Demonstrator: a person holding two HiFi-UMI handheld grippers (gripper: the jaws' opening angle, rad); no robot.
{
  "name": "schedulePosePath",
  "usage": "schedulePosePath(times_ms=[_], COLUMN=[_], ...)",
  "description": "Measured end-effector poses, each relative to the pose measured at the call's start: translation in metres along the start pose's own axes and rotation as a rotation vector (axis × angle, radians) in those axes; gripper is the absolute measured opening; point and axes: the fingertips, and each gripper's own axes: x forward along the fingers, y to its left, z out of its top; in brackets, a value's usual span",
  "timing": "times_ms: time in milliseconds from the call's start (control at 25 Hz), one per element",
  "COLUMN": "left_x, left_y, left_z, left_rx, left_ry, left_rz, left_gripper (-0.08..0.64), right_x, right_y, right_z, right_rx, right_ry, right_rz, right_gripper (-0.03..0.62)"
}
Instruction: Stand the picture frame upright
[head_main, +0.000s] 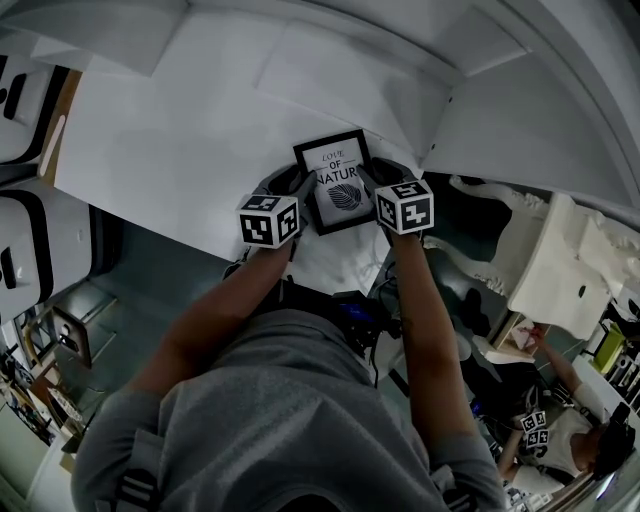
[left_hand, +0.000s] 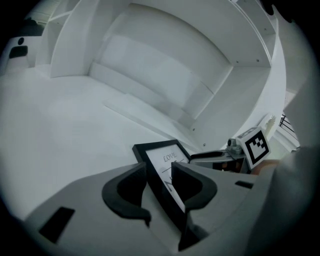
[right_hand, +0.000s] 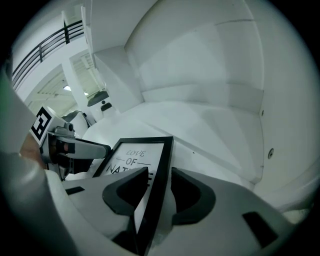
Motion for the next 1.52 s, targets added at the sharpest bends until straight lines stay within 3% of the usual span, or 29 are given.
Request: schedulePosePath(times_ms=[240, 440, 760, 920, 1080, 1320, 1520], left_x=[0.004, 0.002, 0.002, -0.001, -0.004, -0.005, -0.006], left_y=[0.002, 0.005, 0.018, 0.021, 0.03, 0.023, 0.025], left_z=[0.0, 0.0, -0.005, -0.004, -0.002, -0.005, -0.002], left_rx=[-0.012, -0.024, -0.065, -0.1, -0.187, -0.123, -0.165], left_ry=[0.011, 0.014, 0.069, 0.084, 0.071, 0.086, 0.072], left_rz=[0.026, 0.033, 0.088, 0.058, 0.033, 0.002, -0.019], left_gripper=[0.153, 0.153, 0.145, 0.13, 0.076, 0.055, 0.046], right_x=[0.0, -0.012, -0.042, -0.053, -0.056, -0.049, -0.042], right_y=[-0.002, 0.001, 0.026, 0.038, 0.045, 0.05, 0.04], right_z=[0.0, 0.013, 0.036, 0.044, 0.045, 0.041, 0.008], right_rx=[0.05, 0.091, 0.208, 0.205, 0.189, 0.159, 0.218], right_ry=[0.017, -0.046, -0.161, -0.188, -0.198, -0.174, -0.041], right_rz=[0.003, 0.012, 0.183, 0.216, 0.252, 0.262, 0.242], right_gripper=[0.12, 0.089, 0.083, 0.077, 0.06, 0.06, 0.076])
